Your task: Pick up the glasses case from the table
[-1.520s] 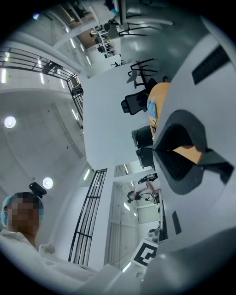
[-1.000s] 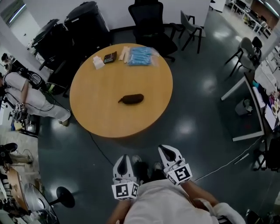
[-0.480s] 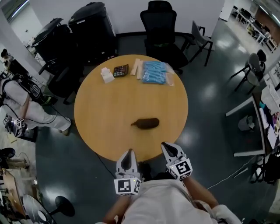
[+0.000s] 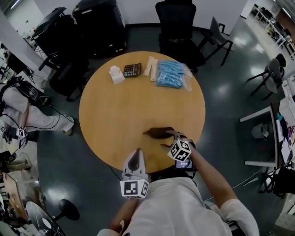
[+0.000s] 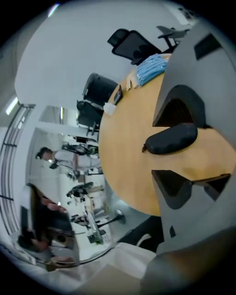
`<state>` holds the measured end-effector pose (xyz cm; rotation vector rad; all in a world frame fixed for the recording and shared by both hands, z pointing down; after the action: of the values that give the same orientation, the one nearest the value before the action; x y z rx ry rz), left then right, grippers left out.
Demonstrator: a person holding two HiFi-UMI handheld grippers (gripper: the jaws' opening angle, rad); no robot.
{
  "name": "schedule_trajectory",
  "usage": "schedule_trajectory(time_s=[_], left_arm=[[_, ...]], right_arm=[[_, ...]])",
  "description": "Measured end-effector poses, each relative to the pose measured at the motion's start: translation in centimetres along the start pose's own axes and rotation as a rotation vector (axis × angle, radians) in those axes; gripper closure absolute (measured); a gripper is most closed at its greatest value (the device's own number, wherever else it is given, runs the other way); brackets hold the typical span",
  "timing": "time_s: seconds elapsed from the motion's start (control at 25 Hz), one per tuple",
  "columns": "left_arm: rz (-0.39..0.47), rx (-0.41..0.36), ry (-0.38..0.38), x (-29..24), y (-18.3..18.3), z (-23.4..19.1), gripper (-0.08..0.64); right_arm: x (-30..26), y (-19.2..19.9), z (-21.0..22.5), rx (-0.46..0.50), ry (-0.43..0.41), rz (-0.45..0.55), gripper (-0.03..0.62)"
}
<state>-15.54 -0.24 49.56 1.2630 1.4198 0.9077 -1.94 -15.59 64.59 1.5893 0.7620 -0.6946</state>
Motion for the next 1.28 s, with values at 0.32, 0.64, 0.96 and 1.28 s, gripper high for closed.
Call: schedule_trajectory(time_s=[0.32, 0.64, 0.96, 1.28], left_arm=[[-0.033, 0.027, -0.071, -1.7, 0.2, -1.6, 0.554], [-0.067, 0.031, -0.099, -2.2, 0.8, -2.4, 0.554], [-0.028, 0.026, -0.071, -3.4, -0.9, -2.1, 0.554], [0.003, 0.012, -0.015, -4.6, -1.5, -0.7, 0.554]], right_arm=[[-10.3, 1.5, 2.5, 0.332, -0.223, -0.336, 0.284], [-13.0, 2.1, 3.0, 0.315, -0.267, -0.383, 0.273], [-0.5, -3.1, 5.5, -0.137, 0.050, 0.203, 0.275], [11.7, -5.1, 3.4, -0.388, 0.254, 0.646, 0.275]])
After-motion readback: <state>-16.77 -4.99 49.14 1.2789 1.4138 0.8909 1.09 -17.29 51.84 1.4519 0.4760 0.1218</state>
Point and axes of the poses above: the fingertips, and each gripper's own axes: x backward along the fingers, z to its right, y out of its underside, the point moved 8 cm from there along x, backward along the fingers, and after that the axes turned 1 degree about -z, right-handed, at the moved point
